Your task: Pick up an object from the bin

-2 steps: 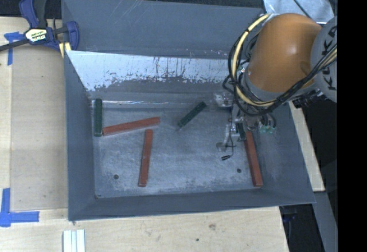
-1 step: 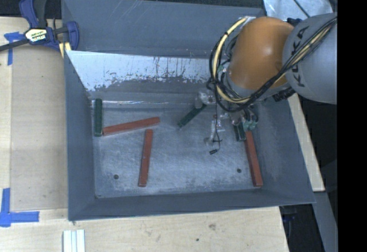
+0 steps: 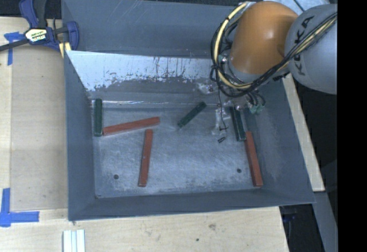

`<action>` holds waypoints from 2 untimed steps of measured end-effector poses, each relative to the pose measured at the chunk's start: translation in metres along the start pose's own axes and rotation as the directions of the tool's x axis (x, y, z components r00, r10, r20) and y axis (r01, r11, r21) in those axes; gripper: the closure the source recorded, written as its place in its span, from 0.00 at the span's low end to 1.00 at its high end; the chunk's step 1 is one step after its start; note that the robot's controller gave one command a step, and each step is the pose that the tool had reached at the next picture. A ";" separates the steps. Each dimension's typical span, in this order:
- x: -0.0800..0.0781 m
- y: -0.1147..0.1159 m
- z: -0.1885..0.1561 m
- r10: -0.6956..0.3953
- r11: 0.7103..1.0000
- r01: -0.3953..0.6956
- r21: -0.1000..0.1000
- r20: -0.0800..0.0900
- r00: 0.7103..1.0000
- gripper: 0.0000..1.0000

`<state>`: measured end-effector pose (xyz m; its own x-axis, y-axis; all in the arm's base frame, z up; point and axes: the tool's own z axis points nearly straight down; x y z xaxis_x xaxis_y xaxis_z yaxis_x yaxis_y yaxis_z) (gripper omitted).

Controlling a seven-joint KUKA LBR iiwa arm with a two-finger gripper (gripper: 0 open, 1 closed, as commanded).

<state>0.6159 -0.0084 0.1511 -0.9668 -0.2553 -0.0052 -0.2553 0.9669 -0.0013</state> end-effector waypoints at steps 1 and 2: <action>-0.009 -0.007 -0.010 -0.052 0.999 0.052 0.000 0.000 0.999 0.00; -0.013 -0.006 0.064 -0.110 0.994 0.110 0.001 0.003 0.994 0.00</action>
Offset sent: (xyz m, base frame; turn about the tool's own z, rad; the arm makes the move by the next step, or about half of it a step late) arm 0.0122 -0.0008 -0.0811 -0.1247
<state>0.6299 -0.0109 0.0870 -0.9328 -0.3603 -0.0078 -0.3602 0.9329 -0.0031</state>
